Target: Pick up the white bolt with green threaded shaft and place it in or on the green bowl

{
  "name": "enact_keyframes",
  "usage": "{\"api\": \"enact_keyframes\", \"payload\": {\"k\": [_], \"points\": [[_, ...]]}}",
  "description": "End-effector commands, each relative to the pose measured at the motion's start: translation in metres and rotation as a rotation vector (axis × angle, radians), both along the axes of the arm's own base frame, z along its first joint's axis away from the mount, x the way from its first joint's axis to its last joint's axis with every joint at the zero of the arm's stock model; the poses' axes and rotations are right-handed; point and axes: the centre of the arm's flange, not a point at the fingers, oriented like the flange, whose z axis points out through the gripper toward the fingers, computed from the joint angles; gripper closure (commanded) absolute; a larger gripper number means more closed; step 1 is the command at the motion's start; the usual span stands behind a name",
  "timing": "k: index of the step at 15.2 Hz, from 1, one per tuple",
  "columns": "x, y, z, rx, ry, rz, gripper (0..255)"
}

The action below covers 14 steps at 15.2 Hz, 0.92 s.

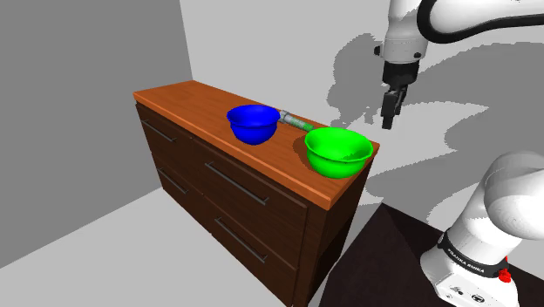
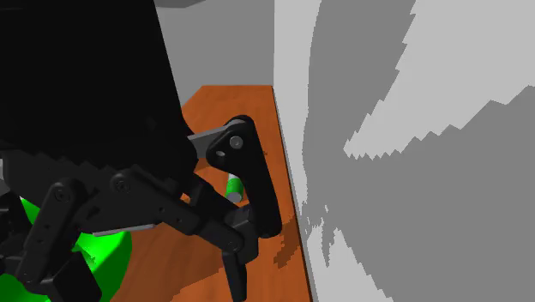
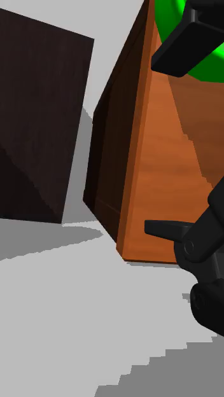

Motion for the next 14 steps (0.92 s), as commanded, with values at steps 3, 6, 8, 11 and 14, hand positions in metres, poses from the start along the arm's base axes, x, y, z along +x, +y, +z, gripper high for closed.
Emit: {"api": "enact_keyframes", "payload": {"k": [3, 6, 8, 11, 14], "points": [[0.026, -0.001, -0.007, 0.012, 0.002, -0.004, 0], [0.065, -0.003, -0.017, 0.029, 0.004, -0.01, 0], [0.09, -0.004, -0.023, 0.041, 0.006, -0.014, 0], [0.129, -0.006, -0.034, 0.058, 0.009, -0.02, 0], [0.168, -0.008, -0.044, 0.076, 0.012, -0.025, 0]]}}
